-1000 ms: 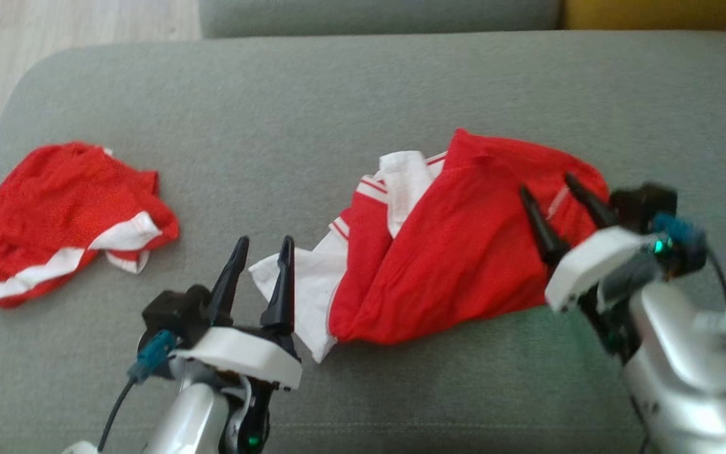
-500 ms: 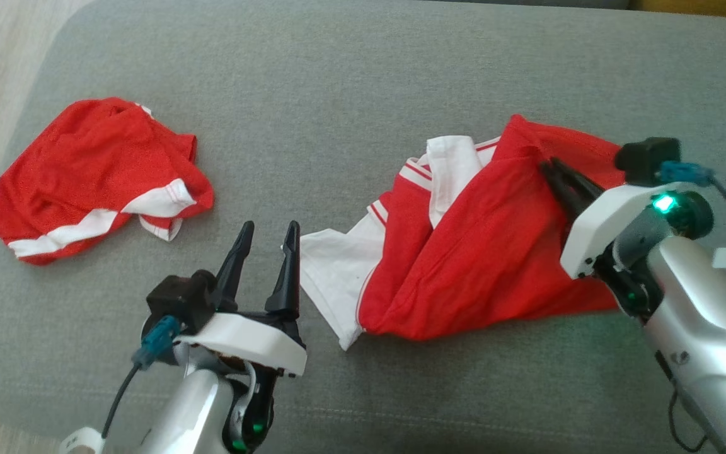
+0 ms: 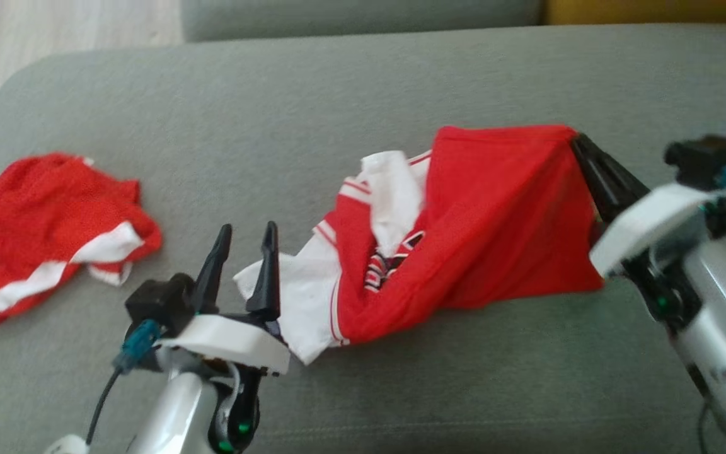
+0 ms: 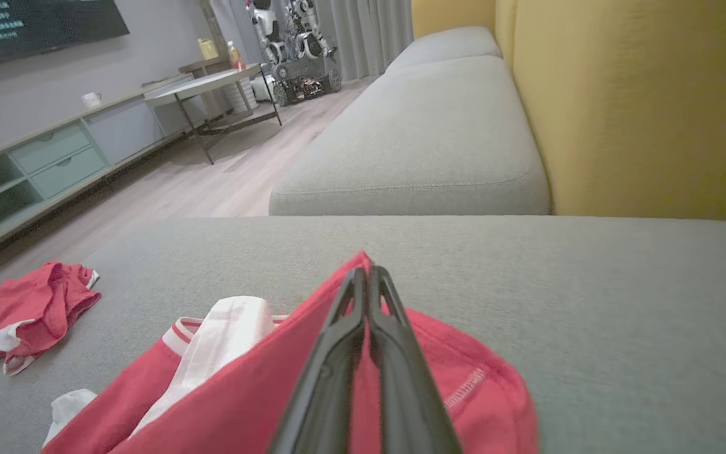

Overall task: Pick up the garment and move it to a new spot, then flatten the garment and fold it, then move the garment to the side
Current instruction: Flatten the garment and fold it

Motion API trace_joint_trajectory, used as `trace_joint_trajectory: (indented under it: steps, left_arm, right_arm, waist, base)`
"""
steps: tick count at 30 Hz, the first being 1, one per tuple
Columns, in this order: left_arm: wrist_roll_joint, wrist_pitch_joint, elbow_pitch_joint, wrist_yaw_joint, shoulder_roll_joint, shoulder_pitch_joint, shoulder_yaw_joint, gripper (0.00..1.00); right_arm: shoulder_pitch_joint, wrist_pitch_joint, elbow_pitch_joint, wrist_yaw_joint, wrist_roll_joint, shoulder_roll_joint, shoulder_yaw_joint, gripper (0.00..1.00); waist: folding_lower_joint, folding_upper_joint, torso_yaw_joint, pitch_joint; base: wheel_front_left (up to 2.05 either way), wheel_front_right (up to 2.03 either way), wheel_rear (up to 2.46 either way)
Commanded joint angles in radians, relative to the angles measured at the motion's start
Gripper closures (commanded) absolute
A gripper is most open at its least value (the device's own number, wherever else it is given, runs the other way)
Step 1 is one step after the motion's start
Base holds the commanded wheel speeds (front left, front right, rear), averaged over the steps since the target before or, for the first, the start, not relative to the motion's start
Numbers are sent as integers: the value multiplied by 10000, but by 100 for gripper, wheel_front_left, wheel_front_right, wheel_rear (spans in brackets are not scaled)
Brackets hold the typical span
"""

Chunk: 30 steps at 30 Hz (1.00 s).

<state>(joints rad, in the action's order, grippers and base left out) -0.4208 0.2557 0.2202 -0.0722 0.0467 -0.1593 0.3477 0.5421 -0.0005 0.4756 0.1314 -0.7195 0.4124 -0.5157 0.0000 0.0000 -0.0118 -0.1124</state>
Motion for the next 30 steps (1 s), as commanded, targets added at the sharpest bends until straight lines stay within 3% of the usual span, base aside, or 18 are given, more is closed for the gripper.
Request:
trace_joint_trajectory:
  steps: [1, 9, 14, 16, 17, 18, 23, 30]
  left_arm:
    - [21, 61, -323, -56, 35, -59, -404, 0]
    - [-22, 61, -377, -71, 35, 223, -662, 0]
    - [-68, 61, -399, -77, 35, 204, -636, 0]
    - [-86, 61, -390, -75, 35, 178, -594, 0]
    - [-94, 61, -385, -76, 35, 162, -571, 0]
    - [-99, 61, -380, -76, 35, 146, -547, 0]
    - [-89, 61, -316, -39, 35, 105, -470, 0]
    - [-26, 61, -258, 9, 35, 31, -429, 0]
  right_arm:
    - [-433, 164, -605, -7, -126, 245, 113, 100]
    - [-3248, 2152, -2928, -7, 205, 975, 2493, 100]
    - [-4854, 3577, -3731, -7, 1425, 347, 4549, 100]
    - [-5395, 4330, -3965, -7, 2056, -7, 4877, 100]
    - [-5567, 4568, -4106, -7, 2315, -260, 5072, 88]
    - [-5686, 4751, -4226, -7, 2557, -557, 5305, 0]
    - [-5638, 4821, -4827, -7, 3733, -1351, 5712, 0]
    - [-4659, 2813, -5535, -7, 3805, -2144, 4636, 0]
  waist:
    - [0, 0, 480, 369]
    - [0, 0, 1359, 710]
    - [0, 0, 1578, 720]
    - [0, 0, 1584, 709]
    - [0, 0, 1575, 698]
    - [0, 0, 1557, 687]
    - [0, 0, 1402, 663]
    - [0, 0, 928, 559]
  base:
    - [0, 0, 0]
    - [0, 0, 0]
    - [0, 0, 0]
    - [0, 0, 0]
    - [0, 0, 0]
    - [0, 0, 0]
    - [0, 0, 0]
    - [0, 0, 0]
